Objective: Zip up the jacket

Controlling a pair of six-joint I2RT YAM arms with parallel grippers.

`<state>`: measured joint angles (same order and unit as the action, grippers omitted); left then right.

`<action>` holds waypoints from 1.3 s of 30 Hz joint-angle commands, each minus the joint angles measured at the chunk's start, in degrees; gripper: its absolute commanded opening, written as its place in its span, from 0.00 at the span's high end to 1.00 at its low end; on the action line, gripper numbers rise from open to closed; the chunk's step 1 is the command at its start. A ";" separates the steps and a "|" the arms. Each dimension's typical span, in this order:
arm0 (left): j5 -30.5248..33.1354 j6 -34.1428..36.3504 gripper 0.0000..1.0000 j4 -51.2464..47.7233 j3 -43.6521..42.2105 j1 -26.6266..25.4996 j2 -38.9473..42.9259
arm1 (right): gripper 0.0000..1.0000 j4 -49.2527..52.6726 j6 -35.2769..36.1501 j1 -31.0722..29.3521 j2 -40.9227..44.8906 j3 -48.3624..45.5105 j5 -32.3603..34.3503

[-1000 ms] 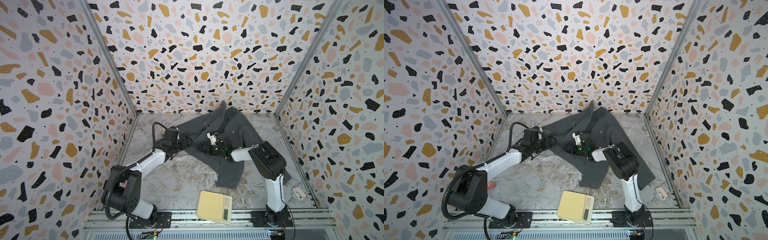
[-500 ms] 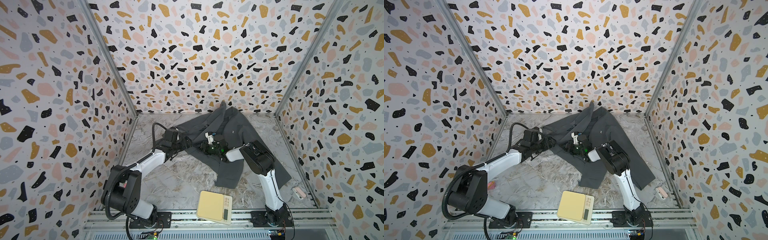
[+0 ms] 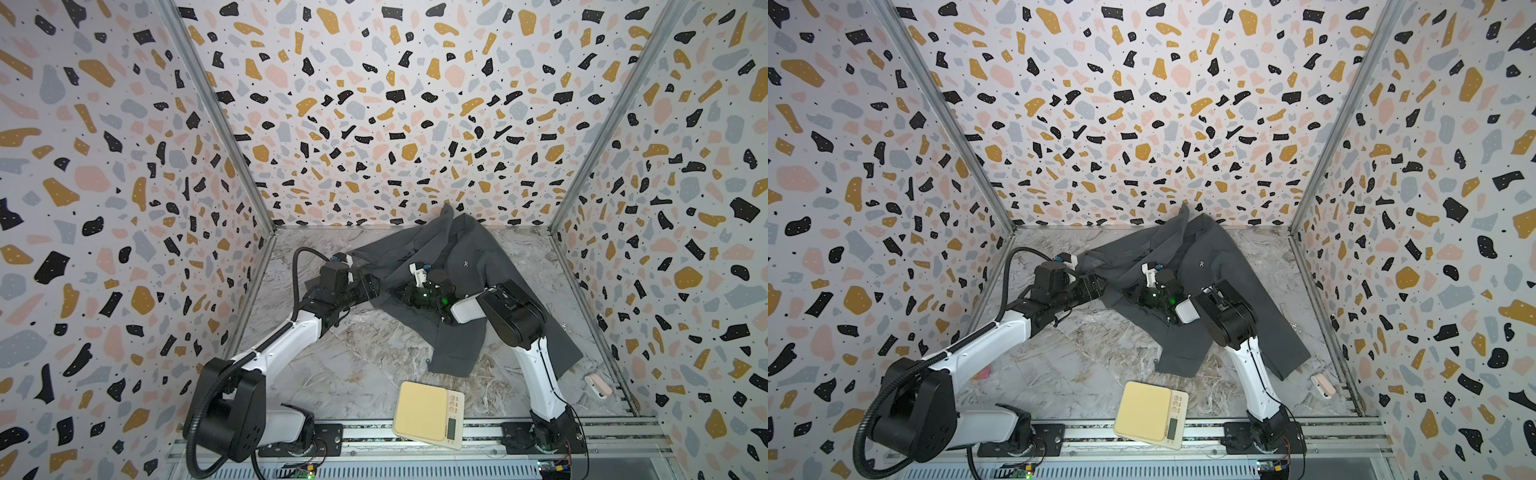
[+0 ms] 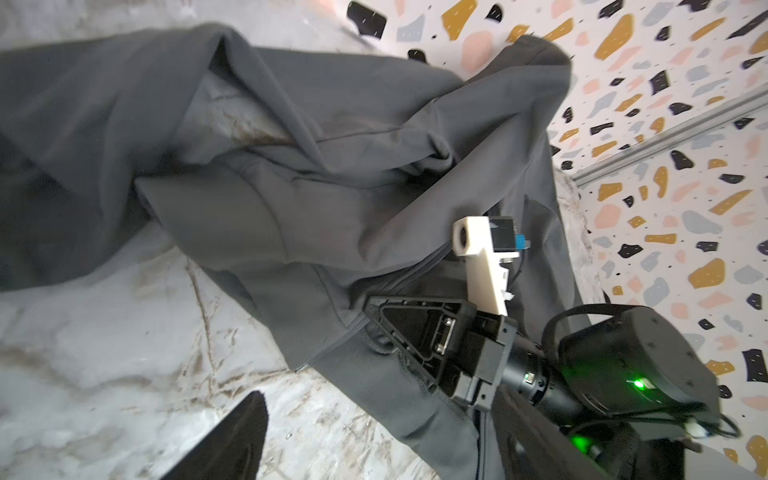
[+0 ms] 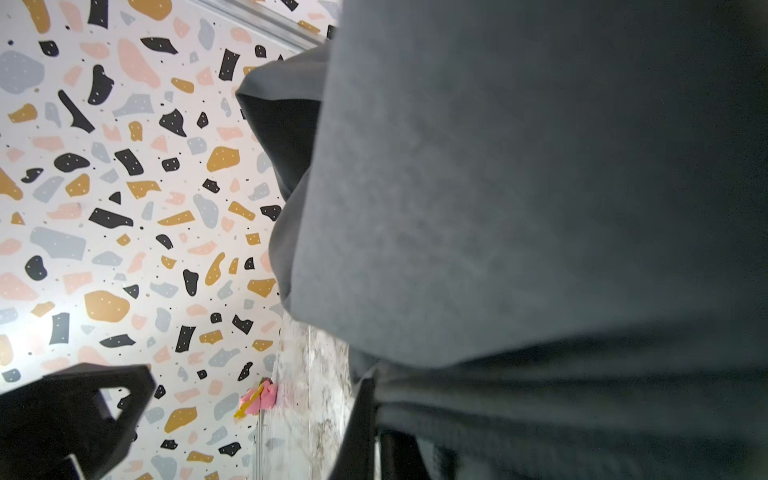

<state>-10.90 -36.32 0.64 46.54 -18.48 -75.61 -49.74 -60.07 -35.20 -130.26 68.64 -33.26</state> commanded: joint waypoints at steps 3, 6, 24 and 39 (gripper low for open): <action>-3.31 4.62 0.13 -1.00 2.27 -0.23 0.72 | 1.00 5.89 7.98 1.89 10.07 -1.05 -7.42; -6.65 6.94 0.13 -1.43 2.59 -1.07 1.85 | 1.00 8.22 11.32 3.94 15.28 -4.56 -11.56; -13.93 16.46 0.15 -0.60 -0.31 -6.26 3.42 | 1.00 10.69 14.86 9.07 26.68 -20.44 -19.35; -6.38 21.10 0.17 -4.07 -1.84 -8.30 -1.74 | 0.71 2.98 11.74 4.05 13.41 -17.43 -16.11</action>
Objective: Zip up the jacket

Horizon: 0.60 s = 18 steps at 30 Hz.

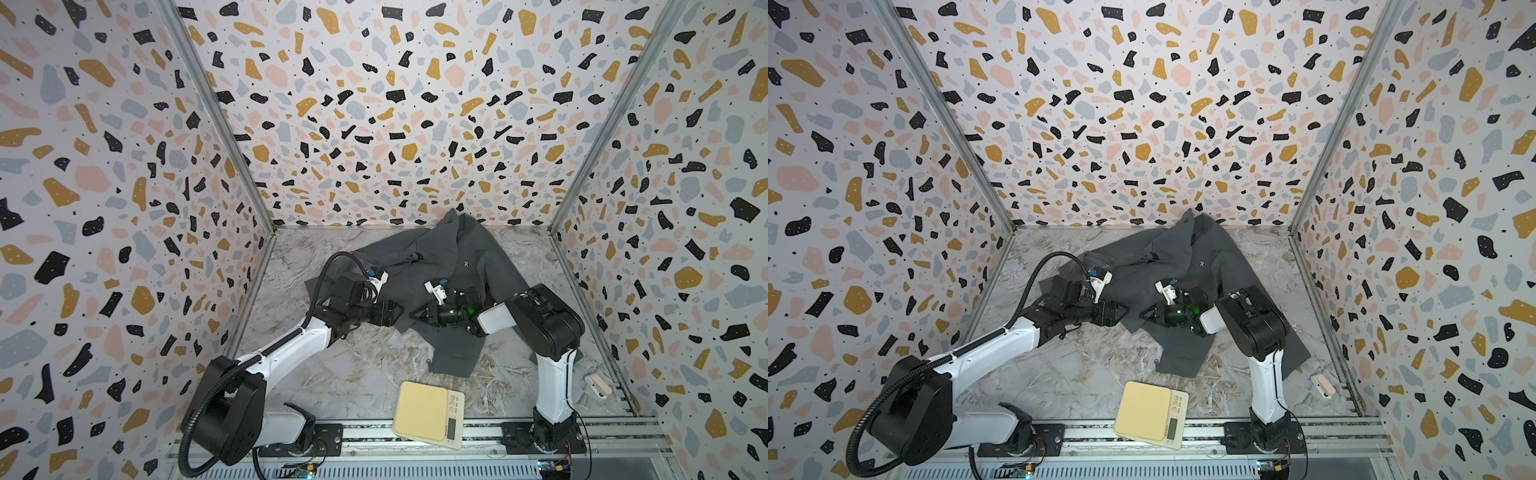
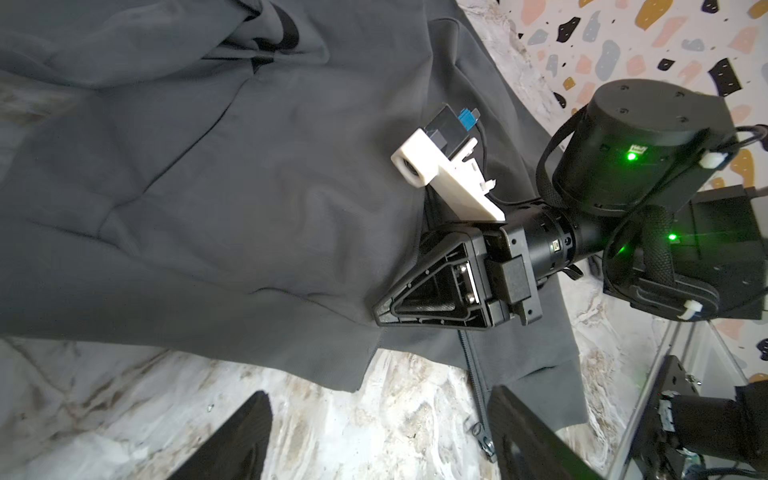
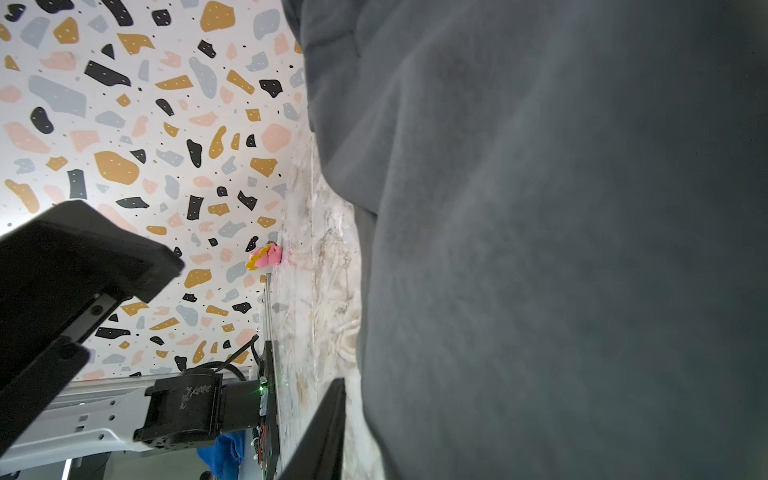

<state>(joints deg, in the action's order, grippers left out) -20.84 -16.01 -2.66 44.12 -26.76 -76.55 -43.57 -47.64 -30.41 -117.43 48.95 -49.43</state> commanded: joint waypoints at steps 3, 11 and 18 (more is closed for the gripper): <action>4.28 0.45 0.18 -1.60 1.15 -0.22 -2.52 | 0.80 -4.03 -1.12 -1.14 0.36 2.80 -0.12; 0.43 4.70 0.17 -1.95 2.87 -2.87 -3.83 | 1.00 0.98 4.71 0.99 3.05 5.06 -4.96; -5.09 10.71 0.16 -4.81 11.23 -5.32 -8.75 | 1.00 2.79 7.47 5.95 4.87 5.35 -11.95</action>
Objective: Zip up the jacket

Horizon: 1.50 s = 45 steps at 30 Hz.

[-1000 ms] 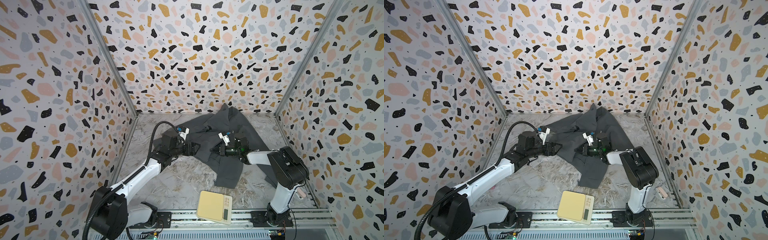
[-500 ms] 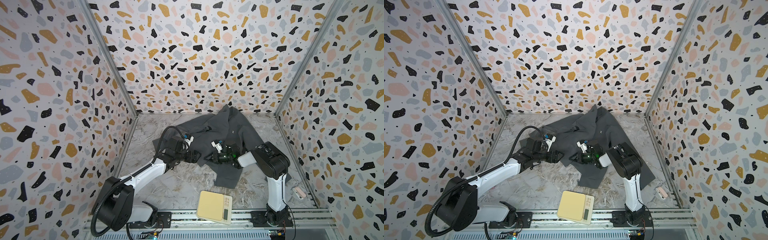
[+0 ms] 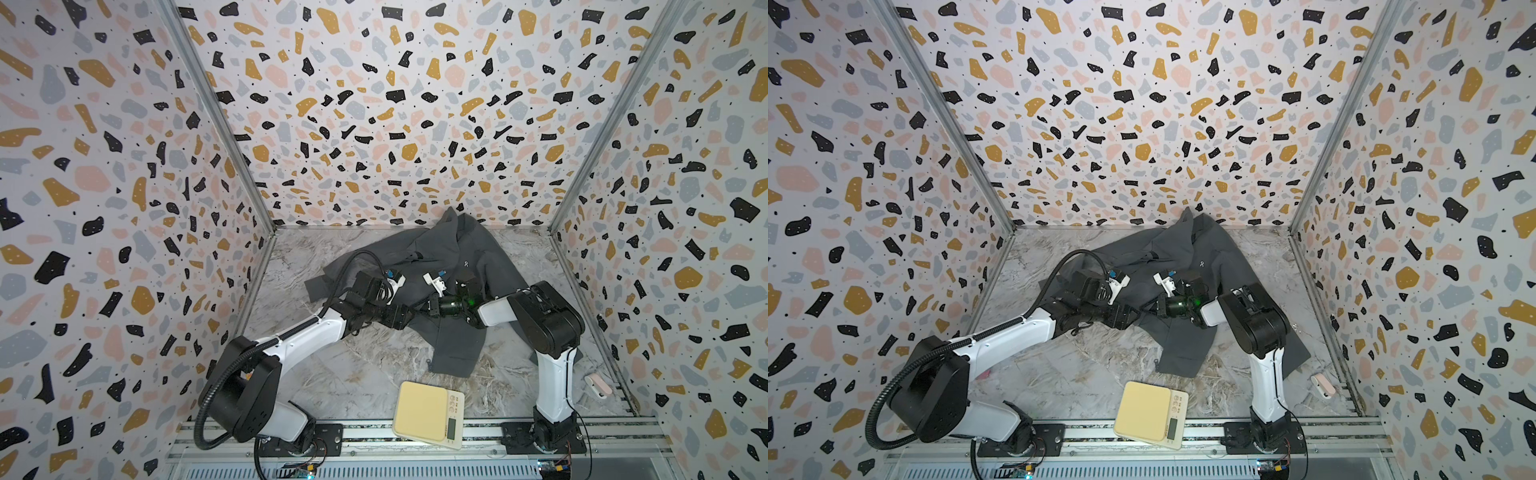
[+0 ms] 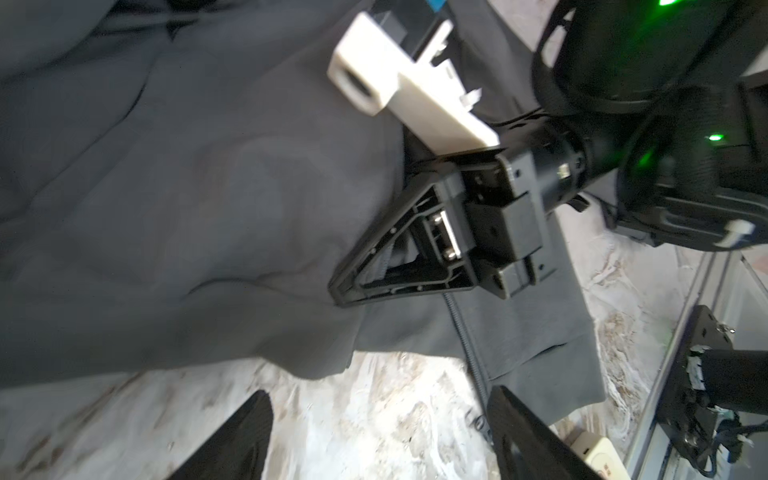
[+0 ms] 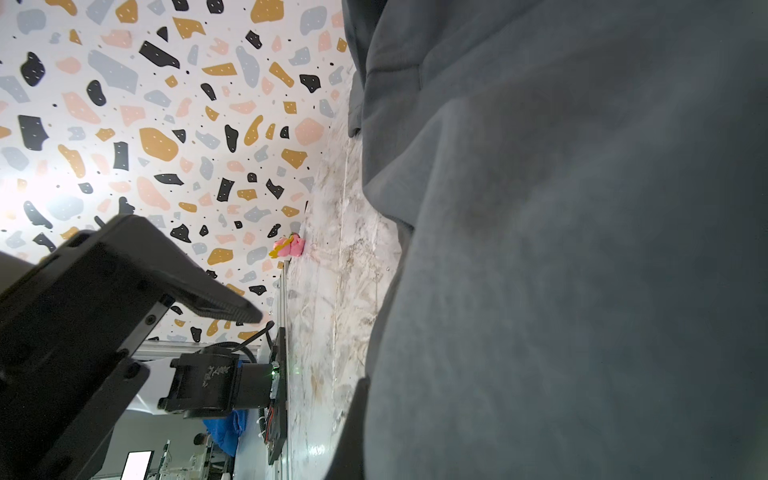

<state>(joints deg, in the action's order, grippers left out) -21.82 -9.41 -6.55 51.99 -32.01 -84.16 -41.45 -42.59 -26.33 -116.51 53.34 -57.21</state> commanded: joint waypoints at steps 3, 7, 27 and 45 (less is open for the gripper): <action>-5.68 6.52 0.17 -3.52 7.85 -0.14 -4.09 | 1.00 -2.89 0.40 4.89 5.06 -1.33 -6.71; -3.99 10.69 0.18 -9.70 13.98 -0.68 -8.65 | 1.00 -13.37 -6.46 7.96 6.28 -5.41 -9.68; -9.10 9.92 0.34 -9.09 15.90 -2.27 -11.90 | 1.00 -52.81 -35.82 5.33 -0.64 -4.93 -13.19; -15.02 10.05 0.47 -8.39 13.23 -2.23 -8.01 | 1.00 -30.48 -21.75 4.91 3.88 -3.38 -13.88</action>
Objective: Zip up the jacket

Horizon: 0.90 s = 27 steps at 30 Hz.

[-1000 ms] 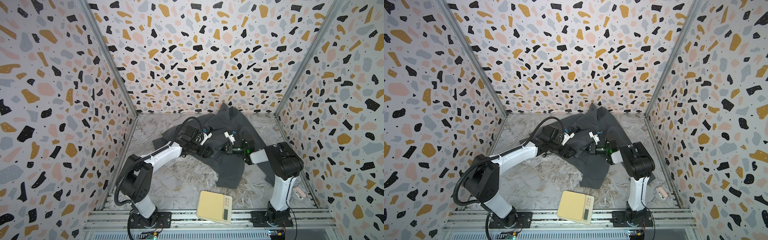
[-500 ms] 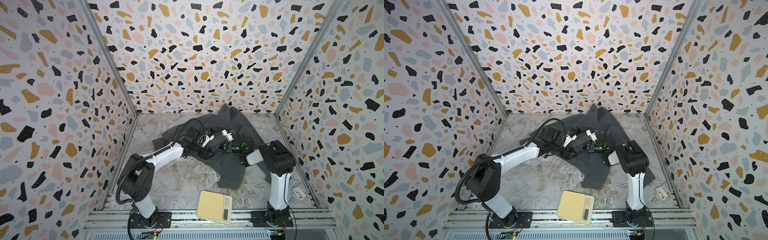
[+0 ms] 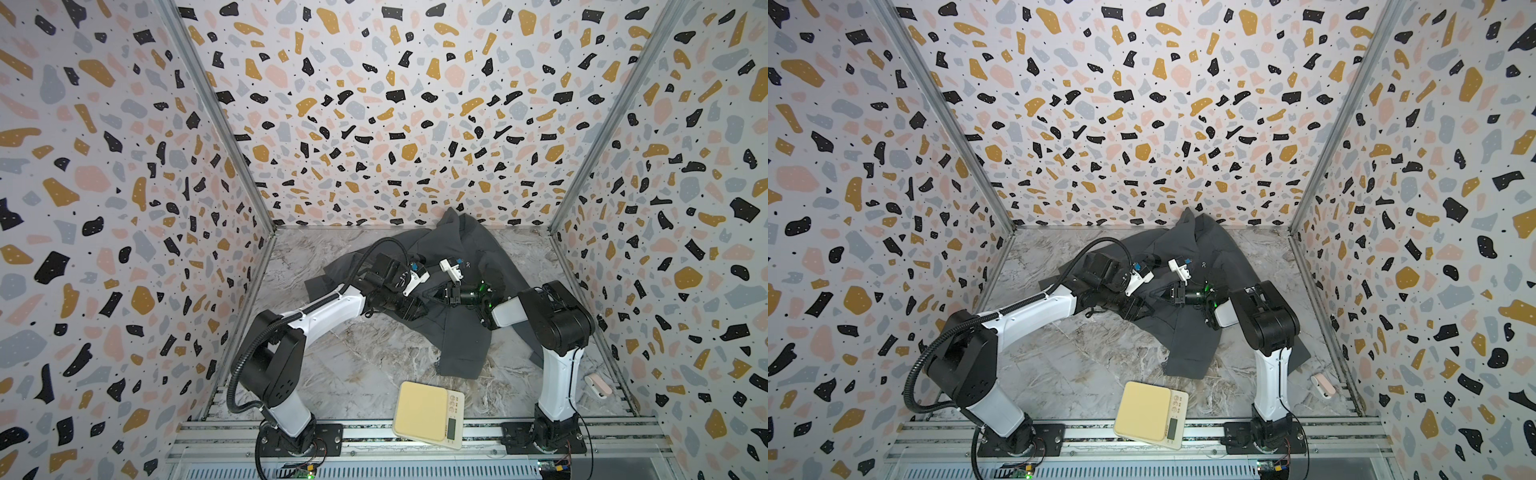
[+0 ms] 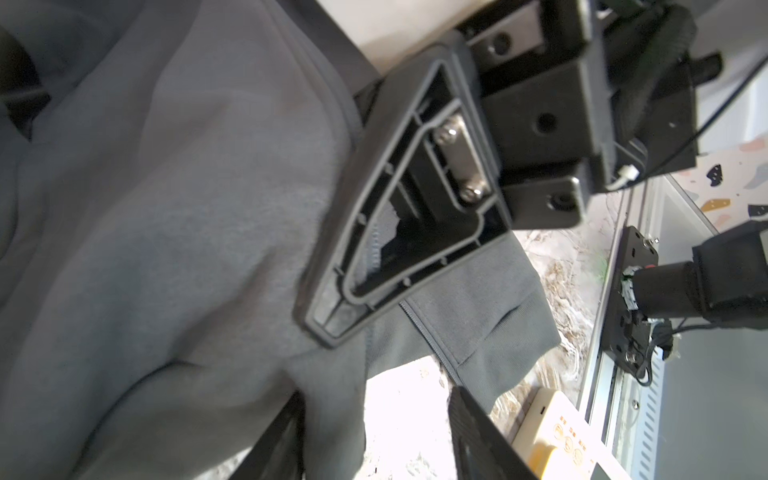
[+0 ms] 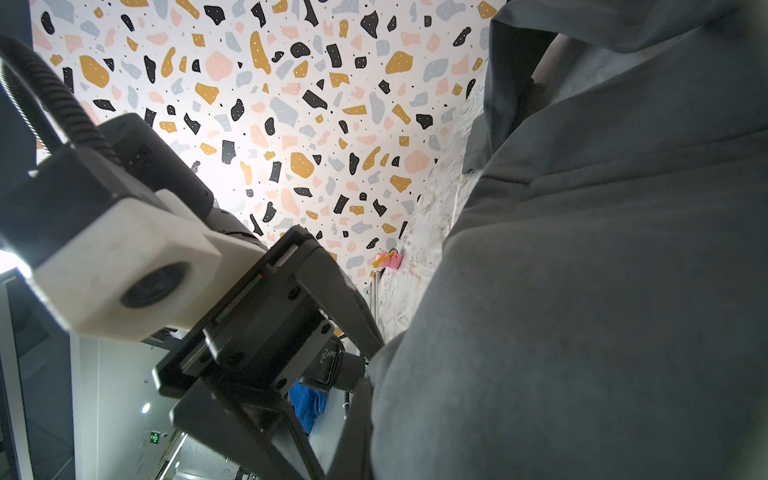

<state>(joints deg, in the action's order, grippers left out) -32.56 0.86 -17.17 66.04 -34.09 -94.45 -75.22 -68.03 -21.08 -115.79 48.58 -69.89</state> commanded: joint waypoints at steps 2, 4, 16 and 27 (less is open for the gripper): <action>-5.20 -0.25 0.48 2.23 -0.83 -0.10 2.32 | 1.00 4.40 4.60 -0.36 3.50 1.21 -1.30; -5.14 -0.28 0.48 1.65 -0.74 -0.10 1.80 | 1.00 5.08 5.08 -0.33 3.80 1.25 -1.30; -3.39 -0.37 0.60 0.46 -1.71 -0.06 0.96 | 1.00 10.01 8.67 -0.66 5.31 0.71 -1.48; -2.42 -2.03 1.00 1.21 -1.67 0.42 -1.82 | 1.00 18.50 13.99 -1.16 6.65 1.76 -1.09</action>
<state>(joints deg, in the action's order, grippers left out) -33.54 -0.78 -16.86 64.97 -33.54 -95.64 -60.12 -57.34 -21.63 -112.53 48.60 -70.94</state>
